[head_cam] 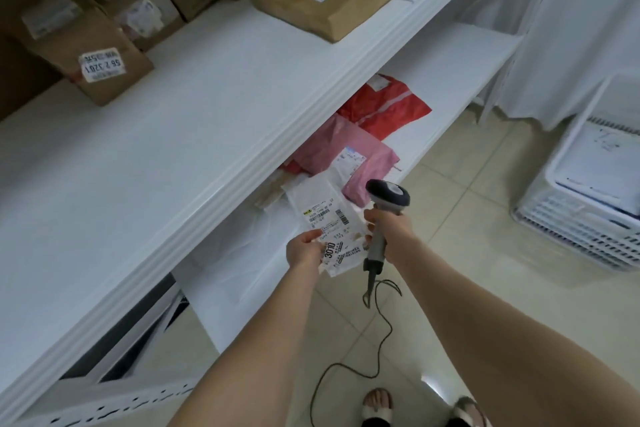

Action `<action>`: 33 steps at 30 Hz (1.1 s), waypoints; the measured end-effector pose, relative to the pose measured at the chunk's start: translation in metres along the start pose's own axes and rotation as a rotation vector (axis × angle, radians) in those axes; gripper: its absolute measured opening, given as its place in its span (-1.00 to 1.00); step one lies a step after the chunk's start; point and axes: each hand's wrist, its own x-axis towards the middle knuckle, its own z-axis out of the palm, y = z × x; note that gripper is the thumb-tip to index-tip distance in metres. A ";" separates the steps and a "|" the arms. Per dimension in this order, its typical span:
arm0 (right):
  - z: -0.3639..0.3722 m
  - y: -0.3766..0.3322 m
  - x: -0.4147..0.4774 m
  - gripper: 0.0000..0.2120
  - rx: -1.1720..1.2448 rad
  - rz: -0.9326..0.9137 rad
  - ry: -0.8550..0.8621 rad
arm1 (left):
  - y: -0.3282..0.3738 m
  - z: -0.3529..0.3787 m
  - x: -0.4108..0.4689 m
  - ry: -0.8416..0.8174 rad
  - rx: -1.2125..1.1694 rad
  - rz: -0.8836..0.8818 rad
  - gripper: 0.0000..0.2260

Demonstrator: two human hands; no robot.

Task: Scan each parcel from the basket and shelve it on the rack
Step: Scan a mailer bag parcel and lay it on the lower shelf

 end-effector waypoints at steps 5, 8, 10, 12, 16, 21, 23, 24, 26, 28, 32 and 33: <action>0.031 0.025 0.050 -0.67 0.007 -0.055 0.001 | -0.028 -0.017 0.056 0.148 -0.031 -0.029 -0.59; 0.047 0.036 0.076 -0.75 0.005 -0.062 -0.011 | -0.045 -0.021 0.091 0.180 -0.091 -0.071 -0.60; 0.056 0.045 0.095 -0.81 0.008 -0.064 -0.029 | -0.055 -0.021 0.115 0.185 -0.112 -0.085 -0.62; 0.064 0.055 0.110 -0.84 -0.001 -0.062 -0.048 | -0.066 -0.020 0.135 0.192 -0.110 -0.086 -0.62; 0.071 0.066 0.130 -0.81 0.002 -0.075 -0.065 | -0.073 -0.014 0.166 0.171 -0.095 -0.076 -0.60; 0.071 0.066 0.142 -0.83 0.010 -0.088 -0.071 | -0.067 -0.006 0.181 0.040 -0.120 -0.079 -0.55; 0.070 0.064 0.145 -0.86 0.008 -0.088 -0.078 | -0.068 -0.002 0.184 -0.027 -0.115 -0.091 -0.57; 0.069 0.063 0.146 -0.86 0.006 -0.088 -0.080 | -0.068 0.000 0.184 -0.057 -0.087 -0.093 -0.62; 0.067 0.062 0.148 -0.85 0.001 -0.091 -0.087 | -0.065 0.002 0.182 -0.093 -0.026 -0.090 -0.70; 0.065 0.062 0.150 -0.87 -0.010 -0.097 -0.089 | -0.062 0.005 0.182 -0.100 0.014 -0.097 -0.70; 0.061 0.061 0.146 -0.80 -0.002 -0.092 -0.087 | -0.058 0.009 0.176 -0.069 0.016 -0.140 -0.69; 0.060 0.060 0.145 -0.81 0.002 -0.088 -0.091 | -0.059 0.010 0.175 -0.077 0.027 -0.143 -0.68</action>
